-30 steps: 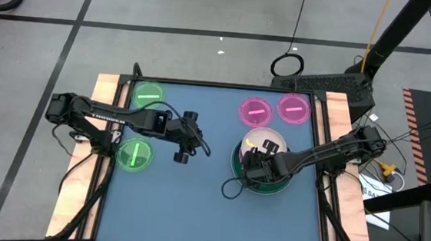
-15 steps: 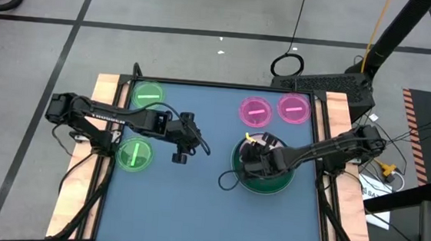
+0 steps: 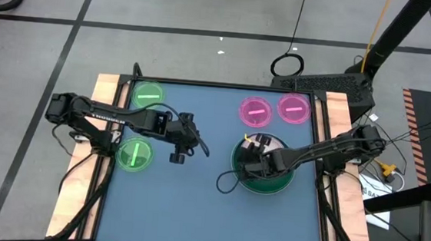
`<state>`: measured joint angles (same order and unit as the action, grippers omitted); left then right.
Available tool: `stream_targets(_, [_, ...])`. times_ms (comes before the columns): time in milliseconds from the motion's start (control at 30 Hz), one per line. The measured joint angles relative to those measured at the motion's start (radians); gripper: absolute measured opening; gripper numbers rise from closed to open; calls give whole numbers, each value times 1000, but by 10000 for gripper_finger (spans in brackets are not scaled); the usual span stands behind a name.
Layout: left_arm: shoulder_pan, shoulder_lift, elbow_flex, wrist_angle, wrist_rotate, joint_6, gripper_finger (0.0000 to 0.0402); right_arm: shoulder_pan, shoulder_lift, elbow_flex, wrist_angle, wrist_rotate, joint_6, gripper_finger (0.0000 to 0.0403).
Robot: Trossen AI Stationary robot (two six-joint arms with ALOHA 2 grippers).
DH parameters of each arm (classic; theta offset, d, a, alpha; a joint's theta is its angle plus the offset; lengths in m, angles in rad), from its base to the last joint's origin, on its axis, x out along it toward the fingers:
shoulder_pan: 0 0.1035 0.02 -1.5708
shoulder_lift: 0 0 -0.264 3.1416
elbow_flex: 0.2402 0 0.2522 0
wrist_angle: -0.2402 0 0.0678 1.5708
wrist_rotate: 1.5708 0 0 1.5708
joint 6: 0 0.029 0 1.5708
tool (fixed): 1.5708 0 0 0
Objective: Stack plastic plates
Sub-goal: Stack the top light green plate on top of the white plate
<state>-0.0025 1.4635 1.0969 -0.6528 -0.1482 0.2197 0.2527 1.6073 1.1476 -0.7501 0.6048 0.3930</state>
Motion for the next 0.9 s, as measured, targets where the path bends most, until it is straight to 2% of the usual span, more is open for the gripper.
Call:
stream_targets(200, [7,0,0,-9,64,50,179,-13,-40,-66,143,-2,-132,21])
stream_targets(500, [78,0,-4,-58,80,79,179,-51,-256,-270,440,-17,-262,2])
stream_targets(700, [143,-14,-109,-87,120,12,179,-94,-391,-406,619,-63,-292,2])
stream_targets(800, [190,-21,-180,-109,54,-67,179,-112,-432,-420,629,-58,-293,2])
stream_targets(900, [249,-28,-226,-111,-112,-133,179,-123,-459,-420,652,-58,-303,2])
